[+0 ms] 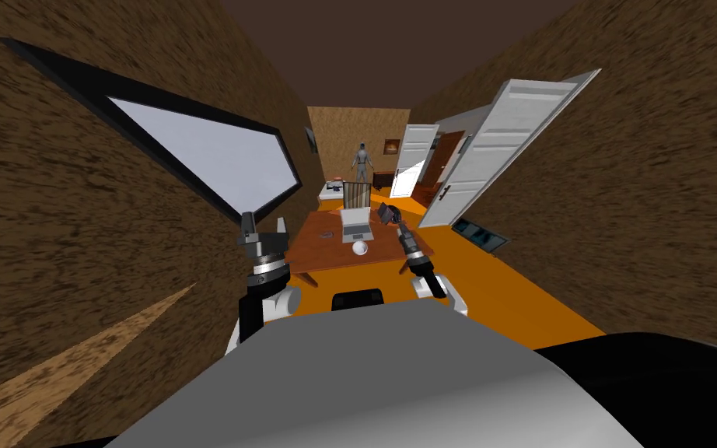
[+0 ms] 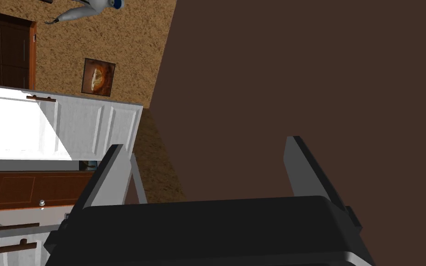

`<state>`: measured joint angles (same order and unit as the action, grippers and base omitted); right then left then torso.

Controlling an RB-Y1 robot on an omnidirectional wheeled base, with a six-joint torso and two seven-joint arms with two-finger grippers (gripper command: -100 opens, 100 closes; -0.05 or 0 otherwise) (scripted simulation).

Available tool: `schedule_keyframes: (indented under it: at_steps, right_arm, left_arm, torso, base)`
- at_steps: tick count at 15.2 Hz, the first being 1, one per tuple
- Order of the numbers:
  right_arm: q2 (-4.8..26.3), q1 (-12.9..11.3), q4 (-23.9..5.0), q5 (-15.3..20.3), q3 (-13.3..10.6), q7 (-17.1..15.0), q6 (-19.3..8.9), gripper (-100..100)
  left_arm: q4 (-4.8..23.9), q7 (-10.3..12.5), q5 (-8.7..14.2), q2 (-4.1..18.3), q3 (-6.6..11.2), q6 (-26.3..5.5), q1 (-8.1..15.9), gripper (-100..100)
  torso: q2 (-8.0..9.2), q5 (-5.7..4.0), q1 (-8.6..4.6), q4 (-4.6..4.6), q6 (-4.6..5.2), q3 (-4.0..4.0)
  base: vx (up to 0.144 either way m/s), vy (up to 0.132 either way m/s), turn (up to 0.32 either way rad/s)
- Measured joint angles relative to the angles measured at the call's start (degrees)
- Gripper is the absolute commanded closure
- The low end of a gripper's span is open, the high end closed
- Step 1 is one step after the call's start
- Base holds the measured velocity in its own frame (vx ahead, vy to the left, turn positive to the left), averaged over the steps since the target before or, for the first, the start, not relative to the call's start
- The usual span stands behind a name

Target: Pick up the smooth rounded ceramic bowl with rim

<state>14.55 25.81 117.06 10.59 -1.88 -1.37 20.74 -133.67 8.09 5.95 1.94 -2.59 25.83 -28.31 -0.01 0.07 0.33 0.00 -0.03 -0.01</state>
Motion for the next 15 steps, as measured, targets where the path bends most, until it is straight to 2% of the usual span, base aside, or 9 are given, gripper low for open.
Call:
schedule_keyframes:
  at_steps: [5,9,15]
  right_arm:
    - [5.20,-2.07,-6.01,2.25,-1.89,2.32,0.19,-100]
    - [9.23,-2.82,-9.36,3.89,-3.27,3.85,-0.01,-100]
    - [14.94,-5.37,-17.83,7.33,-6.23,7.37,0.52,-100]
  left_arm:
    - [0.00,0.00,0.00,0.00,0.00,0.00,0.00,0]
    - [0.00,0.00,0.00,0.00,0.00,0.00,0.00,0]
    - [0.00,0.00,0.00,0.00,0.00,0.00,0.00,0]
  torso:
    - [0.00,0.00,-0.02,0.00,0.01,0.00]
    - [-0.03,0.00,-0.01,-0.01,0.00,-0.02]
    - [-0.03,0.04,0.15,-0.01,0.00,-0.02]
  base:
    - [0.004,0.081,0.117]
    - [0.011,0.078,0.086]
    - [0.012,0.105,0.148]
